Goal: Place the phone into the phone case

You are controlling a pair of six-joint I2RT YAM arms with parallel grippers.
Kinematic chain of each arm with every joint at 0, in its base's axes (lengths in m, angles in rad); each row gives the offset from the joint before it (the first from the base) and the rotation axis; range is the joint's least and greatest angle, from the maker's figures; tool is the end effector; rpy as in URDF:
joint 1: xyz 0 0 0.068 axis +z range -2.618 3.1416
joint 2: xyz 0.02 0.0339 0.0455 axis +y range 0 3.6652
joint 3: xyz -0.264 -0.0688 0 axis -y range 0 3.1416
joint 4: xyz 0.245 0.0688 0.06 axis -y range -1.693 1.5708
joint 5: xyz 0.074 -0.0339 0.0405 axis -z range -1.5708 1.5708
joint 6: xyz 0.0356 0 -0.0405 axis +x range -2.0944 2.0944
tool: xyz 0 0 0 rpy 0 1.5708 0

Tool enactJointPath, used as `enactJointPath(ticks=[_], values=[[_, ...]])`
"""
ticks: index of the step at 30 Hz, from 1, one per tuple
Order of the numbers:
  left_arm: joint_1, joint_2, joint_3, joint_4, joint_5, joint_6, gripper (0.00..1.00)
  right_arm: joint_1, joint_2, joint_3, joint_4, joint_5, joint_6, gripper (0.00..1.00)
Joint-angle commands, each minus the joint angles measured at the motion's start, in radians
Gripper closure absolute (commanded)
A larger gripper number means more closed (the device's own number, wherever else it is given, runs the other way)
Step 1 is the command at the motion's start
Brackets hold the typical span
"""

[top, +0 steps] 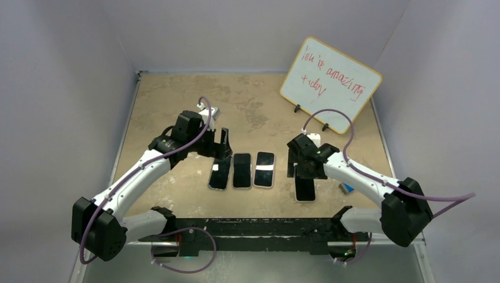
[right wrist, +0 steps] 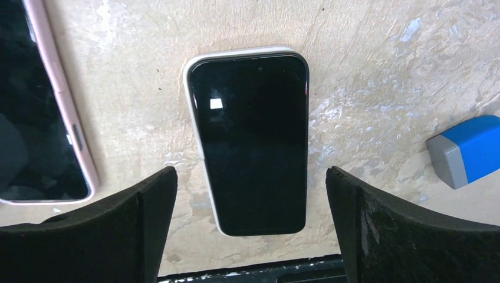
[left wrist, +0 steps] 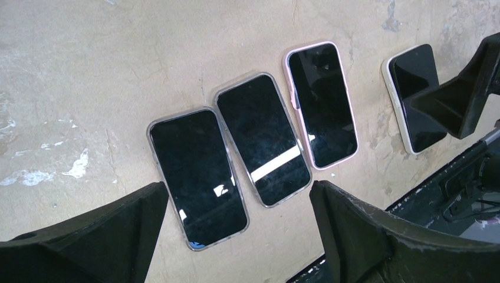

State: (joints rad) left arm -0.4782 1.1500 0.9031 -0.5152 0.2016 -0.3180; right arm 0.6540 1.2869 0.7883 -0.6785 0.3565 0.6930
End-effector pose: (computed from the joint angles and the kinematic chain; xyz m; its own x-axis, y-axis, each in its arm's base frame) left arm 0.2126 -0.1182 0.2776 -0.7634 0.0507 -0.6439 0.3587 0.8623 -0.3575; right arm 0.1910 0.1307 0.2033 -0.8602 0.0949 -0.5010 0.1114 0.9938 -0.0029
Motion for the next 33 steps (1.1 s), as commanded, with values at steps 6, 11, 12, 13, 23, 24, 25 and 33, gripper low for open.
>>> enactJointPath(ticks=[6,11,12,13,23,24,25,33], values=[[-0.003,0.033,-0.007,0.116,0.192,-0.07,0.08,-0.063,-0.026,-0.02,0.018,-0.028,0.028,0.01],[-0.023,0.06,0.005,0.147,0.24,-0.119,0.14,-0.132,-0.024,-0.076,0.105,-0.119,0.004,0.01],[-0.027,0.061,0.004,0.152,0.241,-0.127,0.15,-0.134,-0.014,-0.081,0.112,-0.122,0.001,0.01],[-0.03,0.063,0.004,0.157,0.242,-0.135,0.15,-0.136,-0.004,-0.085,0.119,-0.122,-0.004,0.01],[-0.048,0.065,-0.02,0.167,0.226,-0.178,0.17,-0.137,0.098,-0.105,0.215,-0.141,-0.04,0.02],[-0.048,0.063,-0.022,0.159,0.222,-0.178,0.17,-0.137,0.104,-0.106,0.214,-0.146,-0.039,0.02],[-0.048,0.06,-0.023,0.15,0.219,-0.176,0.17,-0.137,0.111,-0.107,0.209,-0.143,-0.037,0.02],[-0.047,-0.004,-0.049,0.12,0.192,-0.192,0.17,-0.134,0.084,-0.116,0.231,-0.183,-0.072,0.29]])
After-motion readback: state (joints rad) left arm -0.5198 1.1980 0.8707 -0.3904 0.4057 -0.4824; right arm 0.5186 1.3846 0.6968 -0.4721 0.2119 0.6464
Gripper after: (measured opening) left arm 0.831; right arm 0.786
